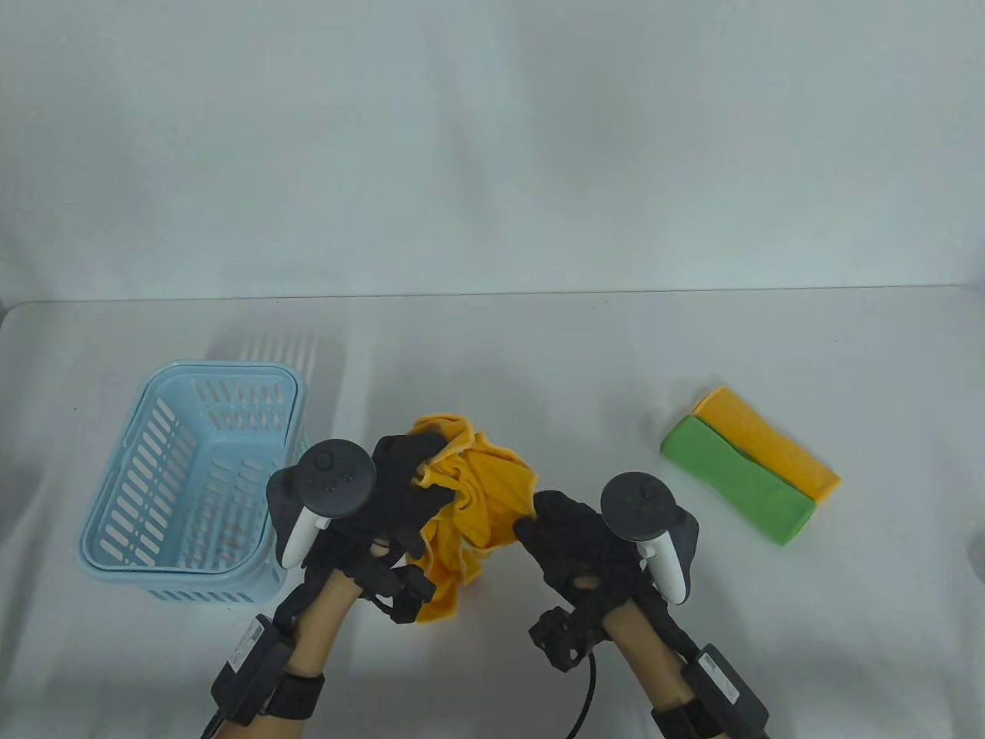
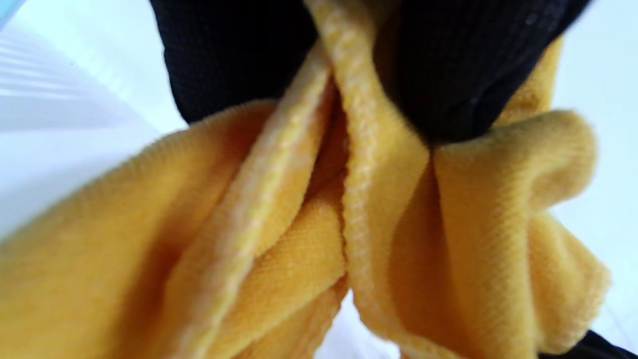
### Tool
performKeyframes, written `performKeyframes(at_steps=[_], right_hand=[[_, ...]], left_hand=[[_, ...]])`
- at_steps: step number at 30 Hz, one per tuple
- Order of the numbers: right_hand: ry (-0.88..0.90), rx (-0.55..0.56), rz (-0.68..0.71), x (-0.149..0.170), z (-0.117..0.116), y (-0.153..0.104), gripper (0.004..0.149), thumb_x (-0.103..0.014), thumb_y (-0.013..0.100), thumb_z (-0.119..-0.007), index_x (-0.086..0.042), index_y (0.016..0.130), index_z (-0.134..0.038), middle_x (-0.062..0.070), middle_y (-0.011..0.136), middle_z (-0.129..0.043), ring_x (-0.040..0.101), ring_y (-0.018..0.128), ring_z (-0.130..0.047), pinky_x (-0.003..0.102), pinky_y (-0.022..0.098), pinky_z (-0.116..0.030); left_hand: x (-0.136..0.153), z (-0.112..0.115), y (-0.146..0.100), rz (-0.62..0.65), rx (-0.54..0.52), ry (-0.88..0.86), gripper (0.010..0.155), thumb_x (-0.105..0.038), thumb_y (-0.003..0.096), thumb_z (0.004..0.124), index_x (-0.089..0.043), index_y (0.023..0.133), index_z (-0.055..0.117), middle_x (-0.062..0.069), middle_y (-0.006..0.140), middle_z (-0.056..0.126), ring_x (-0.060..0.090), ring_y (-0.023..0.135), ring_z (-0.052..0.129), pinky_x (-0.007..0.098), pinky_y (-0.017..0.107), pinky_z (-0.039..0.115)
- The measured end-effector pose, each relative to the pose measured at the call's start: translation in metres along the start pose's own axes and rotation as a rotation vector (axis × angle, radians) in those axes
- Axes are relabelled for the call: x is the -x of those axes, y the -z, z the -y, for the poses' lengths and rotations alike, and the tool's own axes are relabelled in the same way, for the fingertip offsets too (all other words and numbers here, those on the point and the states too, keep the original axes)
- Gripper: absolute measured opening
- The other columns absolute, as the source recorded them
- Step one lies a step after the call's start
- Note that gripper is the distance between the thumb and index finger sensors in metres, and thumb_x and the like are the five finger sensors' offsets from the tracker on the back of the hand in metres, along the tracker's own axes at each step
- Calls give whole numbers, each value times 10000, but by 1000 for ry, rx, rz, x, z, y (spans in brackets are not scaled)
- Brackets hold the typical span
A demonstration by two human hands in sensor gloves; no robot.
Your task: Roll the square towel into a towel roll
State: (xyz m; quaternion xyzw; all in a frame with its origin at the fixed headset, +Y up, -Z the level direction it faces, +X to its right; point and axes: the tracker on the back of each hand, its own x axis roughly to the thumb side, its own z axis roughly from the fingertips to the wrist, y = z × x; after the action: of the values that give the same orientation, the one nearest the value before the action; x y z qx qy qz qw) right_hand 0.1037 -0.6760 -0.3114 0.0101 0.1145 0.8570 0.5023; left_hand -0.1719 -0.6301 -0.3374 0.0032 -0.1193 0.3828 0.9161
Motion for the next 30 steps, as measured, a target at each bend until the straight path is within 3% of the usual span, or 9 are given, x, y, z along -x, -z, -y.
performKeyframes(at_steps=[5,12,15,20,24,30], right_hand=[[110,-10,19,1,10,0,727,-590,309,-802,-297,937,-584,-22,951,-712,320,876,-753,558,638,-643],[126,81,111,-10,18,-5,671,-526,341,-796,-322,941,-575,-12,985,-664,335,917,-692,571,662,-600],[30,94,198,-20,17,-9,669,-466,355,-818,-371,953,-534,-20,1026,-594,341,961,-621,584,687,-552],[-284,96,367,-36,11,-15,697,-333,357,-880,-468,929,-505,-89,1060,-496,325,1025,-509,591,725,-486],[-390,121,403,-39,6,-14,627,-292,358,-888,-479,871,-581,-106,1037,-536,320,1028,-514,592,728,-484],[-315,171,382,-36,11,-9,401,-355,371,-838,-402,759,-752,-82,972,-661,324,996,-590,591,712,-516]], left_hand=[[2,-2,0,24,21,-1,611,-357,368,889,-389,925,639,-50,955,693,221,720,967,426,598,833],[-4,7,2,63,67,94,611,-350,366,893,-384,924,645,-46,954,698,228,720,966,433,600,829],[-9,17,2,94,122,149,611,-346,363,895,-378,923,652,-45,954,701,230,719,967,438,601,826],[-19,34,0,137,184,225,609,-344,361,896,-379,921,657,-45,954,702,230,721,967,439,603,825],[-26,42,-1,172,218,236,610,-343,359,896,-379,920,658,-47,955,702,229,724,966,440,606,823],[-27,48,-1,177,252,227,620,-345,360,894,-374,928,648,-52,959,695,227,732,959,441,614,815]])
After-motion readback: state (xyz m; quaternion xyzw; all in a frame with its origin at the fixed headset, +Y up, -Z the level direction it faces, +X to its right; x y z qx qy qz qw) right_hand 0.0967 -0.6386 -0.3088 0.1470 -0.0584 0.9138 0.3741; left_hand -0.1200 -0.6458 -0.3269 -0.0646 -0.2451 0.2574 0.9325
